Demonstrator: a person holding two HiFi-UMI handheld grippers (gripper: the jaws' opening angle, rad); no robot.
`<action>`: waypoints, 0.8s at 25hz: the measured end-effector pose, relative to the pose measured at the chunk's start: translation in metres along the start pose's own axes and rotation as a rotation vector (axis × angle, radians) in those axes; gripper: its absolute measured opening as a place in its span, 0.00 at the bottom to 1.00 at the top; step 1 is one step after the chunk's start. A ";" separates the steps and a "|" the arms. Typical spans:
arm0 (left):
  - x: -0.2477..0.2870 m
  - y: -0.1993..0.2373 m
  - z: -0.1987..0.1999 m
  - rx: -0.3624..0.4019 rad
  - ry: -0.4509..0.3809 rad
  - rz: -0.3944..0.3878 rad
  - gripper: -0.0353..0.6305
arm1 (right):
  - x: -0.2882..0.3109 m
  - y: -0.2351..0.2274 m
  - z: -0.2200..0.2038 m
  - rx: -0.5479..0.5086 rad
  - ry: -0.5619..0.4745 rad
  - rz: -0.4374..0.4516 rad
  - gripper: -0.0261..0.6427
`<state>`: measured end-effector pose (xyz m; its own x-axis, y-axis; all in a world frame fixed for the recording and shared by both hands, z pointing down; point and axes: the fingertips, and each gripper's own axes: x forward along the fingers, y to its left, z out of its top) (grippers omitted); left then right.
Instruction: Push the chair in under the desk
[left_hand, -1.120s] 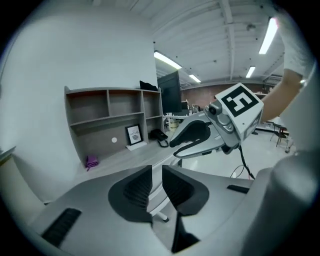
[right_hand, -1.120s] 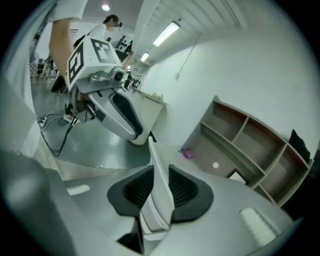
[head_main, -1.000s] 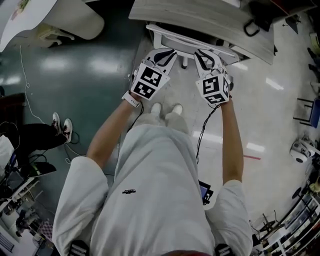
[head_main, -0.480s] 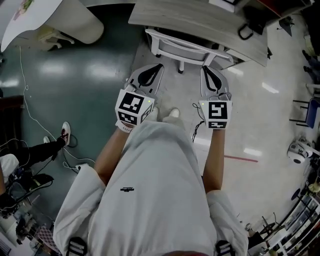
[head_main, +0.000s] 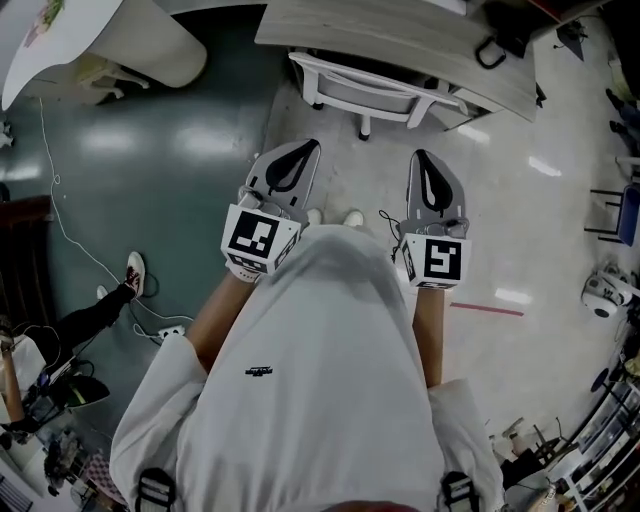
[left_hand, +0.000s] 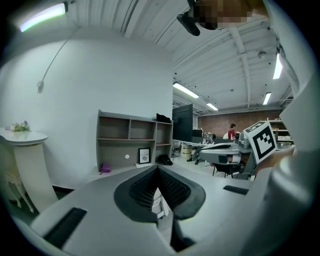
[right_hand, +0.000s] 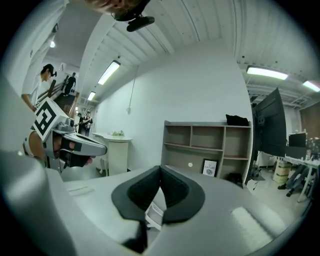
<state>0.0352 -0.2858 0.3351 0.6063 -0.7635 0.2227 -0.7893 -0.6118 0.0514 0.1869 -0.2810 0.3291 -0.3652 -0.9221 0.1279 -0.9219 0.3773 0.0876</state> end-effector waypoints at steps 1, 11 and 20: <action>-0.002 0.000 -0.001 -0.002 0.000 0.002 0.06 | -0.004 0.000 -0.002 0.019 -0.005 -0.010 0.06; -0.003 -0.007 0.009 -0.006 -0.017 -0.018 0.06 | -0.024 0.012 -0.014 0.080 0.028 -0.029 0.06; -0.009 -0.020 0.007 0.001 0.001 -0.045 0.06 | -0.026 0.020 -0.007 0.080 0.016 -0.038 0.06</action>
<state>0.0460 -0.2678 0.3257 0.6407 -0.7352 0.2214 -0.7614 -0.6454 0.0604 0.1790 -0.2487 0.3342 -0.3285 -0.9338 0.1418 -0.9426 0.3337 0.0135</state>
